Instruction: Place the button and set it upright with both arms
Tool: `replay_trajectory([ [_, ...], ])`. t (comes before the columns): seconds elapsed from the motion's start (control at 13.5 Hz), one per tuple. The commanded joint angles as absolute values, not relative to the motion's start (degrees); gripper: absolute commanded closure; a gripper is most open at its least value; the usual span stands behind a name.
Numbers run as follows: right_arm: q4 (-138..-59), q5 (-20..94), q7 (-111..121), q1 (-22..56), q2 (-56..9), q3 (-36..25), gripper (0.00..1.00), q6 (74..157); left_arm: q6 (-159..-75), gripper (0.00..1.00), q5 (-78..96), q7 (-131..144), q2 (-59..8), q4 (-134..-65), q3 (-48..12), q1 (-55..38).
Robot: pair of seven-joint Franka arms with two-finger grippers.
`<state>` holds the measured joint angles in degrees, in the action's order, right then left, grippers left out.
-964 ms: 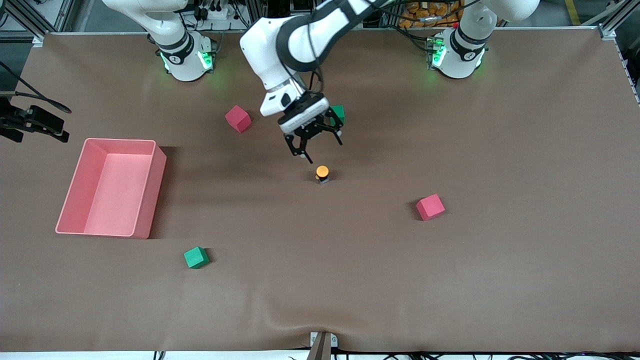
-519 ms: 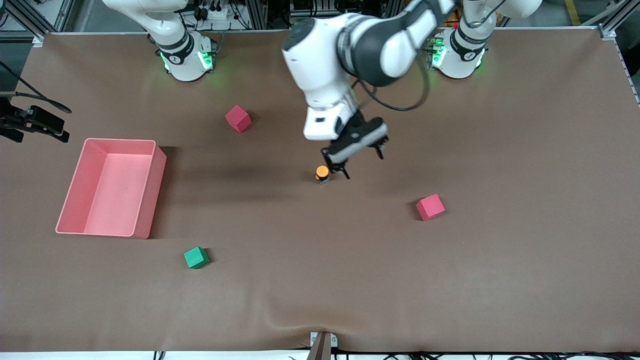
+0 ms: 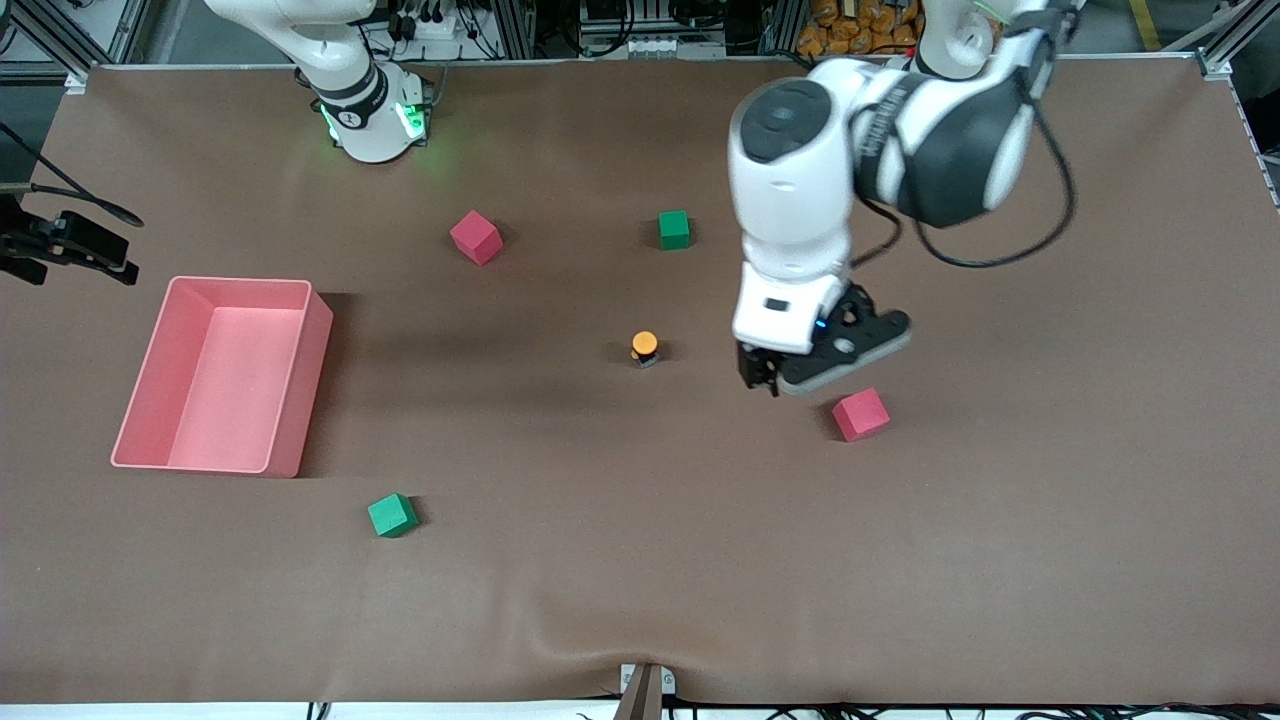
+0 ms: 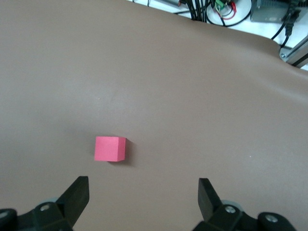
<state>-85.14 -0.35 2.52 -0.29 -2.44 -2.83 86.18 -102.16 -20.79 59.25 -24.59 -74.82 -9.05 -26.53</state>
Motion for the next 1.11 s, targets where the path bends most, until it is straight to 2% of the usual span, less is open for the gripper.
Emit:
replay_trajectory([
  [0.0,-85.8,-0.1,1.7,-0.8,-1.5,-2.6,0.0,85.9,-102.7,0.0,-15.6,52.1,-22.2,-75.6,-10.4,-21.6],
  [0.15,-85.9,-0.1,1.7,-0.9,-1.5,-2.6,0.0,85.8,-102.7,0.0,-10.1,47.1,-21.2,-75.8,-13.8,-15.2],
  [0.37,-85.9,-0.1,1.7,-1.1,-1.6,-2.6,0.0,85.9,-102.5,0.0,-9.4,43.3,-20.7,-75.8,-17.6,-9.9],
  [0.59,-85.9,-0.1,1.7,-1.1,-1.6,-2.6,0.0,85.9,-101.8,0.0,-9.1,39.8,-20.4,-76.1,-23.9,-2.2],
  [0.89,-85.8,-0.1,1.7,-1.0,-1.5,-2.5,0.0,85.9,-97.4,0.0,-9.0,36.7,-18.3,-76.2,-24.3,-0.5],
  [1.04,-85.8,-0.1,1.7,-1.1,-1.6,-2.5,0.0,86.0,-93.8,0.0,-8.8,35.8,-15.7,-76.2,-22.5,-1.1],
])
